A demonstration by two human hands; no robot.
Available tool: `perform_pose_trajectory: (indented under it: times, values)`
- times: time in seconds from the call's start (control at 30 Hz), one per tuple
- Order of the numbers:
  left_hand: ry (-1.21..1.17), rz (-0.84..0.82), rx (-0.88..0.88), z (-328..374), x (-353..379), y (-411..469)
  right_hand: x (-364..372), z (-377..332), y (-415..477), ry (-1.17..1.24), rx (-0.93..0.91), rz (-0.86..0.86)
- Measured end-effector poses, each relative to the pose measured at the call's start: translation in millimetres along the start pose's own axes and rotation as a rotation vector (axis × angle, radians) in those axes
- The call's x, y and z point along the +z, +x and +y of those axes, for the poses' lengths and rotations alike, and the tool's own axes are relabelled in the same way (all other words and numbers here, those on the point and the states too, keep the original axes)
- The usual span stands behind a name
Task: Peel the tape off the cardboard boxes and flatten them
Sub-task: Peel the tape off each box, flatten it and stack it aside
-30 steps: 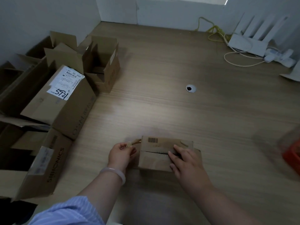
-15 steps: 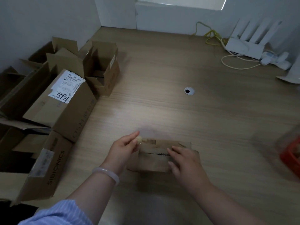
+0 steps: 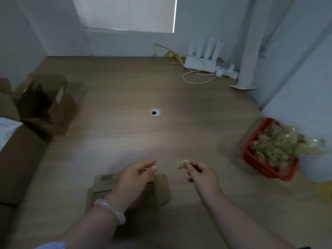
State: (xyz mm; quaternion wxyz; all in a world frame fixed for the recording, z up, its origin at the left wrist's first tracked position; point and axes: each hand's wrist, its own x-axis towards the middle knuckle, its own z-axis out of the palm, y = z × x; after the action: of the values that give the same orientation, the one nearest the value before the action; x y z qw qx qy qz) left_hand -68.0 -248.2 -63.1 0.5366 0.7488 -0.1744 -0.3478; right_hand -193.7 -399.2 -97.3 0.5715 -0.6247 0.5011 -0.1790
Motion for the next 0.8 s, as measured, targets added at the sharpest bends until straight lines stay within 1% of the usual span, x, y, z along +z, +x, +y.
perform_pose_trajectory:
  times: [0.07,0.17,0.27,0.33,0.43,0.53,0.57,0.6,0.63,0.67,0.73,0.8]
  values:
    - [0.107,-0.006,0.055,-2.2,-0.2,2.2,-36.0,3.3,17.6,0.143,0.085,0.155]
    - [0.215,-0.001,0.098,-8.3,1.4,4.1,-93.9,3.8,46.8,0.347,0.143,0.395]
    - [0.245,0.052,0.127,-15.1,0.3,4.9,-144.4,3.6,75.9,0.433,0.175,0.532]
    - [0.27,0.066,0.124,-18.9,-0.6,5.0,-173.9,-2.3,84.8,0.535,0.175,0.546]
    - [0.304,0.111,0.161,-21.7,-3.3,3.2,-201.2,-3.6,99.0,0.43,0.103,0.484]
    - [0.44,0.167,0.201,-26.4,-11.8,0.7,-190.8,1.6,108.0,0.327,0.119,0.507]
    - [0.51,0.204,0.209,-30.6,-17.8,0.2,-178.3,2.3,105.1,0.257,0.114,0.494]
    - [0.591,0.249,0.196,-36.4,-25.1,-0.3,-160.6,3.2,99.6,0.174,0.106,0.446]
    - [0.673,0.299,0.168,-44.7,-33.7,-1.5,-139.0,4.6,89.4,0.109,0.089,0.361]
    - [0.751,0.355,0.137,-51.8,-41.2,-4.3,-114.4,5.3,73.8,0.071,0.069,0.242]
    - [0.829,0.471,0.076,-62.8,-55.3,-11.3,-60.6,12.9,43.9,-0.001,0.035,-0.022]
    - [0.808,0.543,-0.04,-73.7,-67.0,-17.2,-13.0,21.9,14.7,-0.141,-0.034,-0.261]
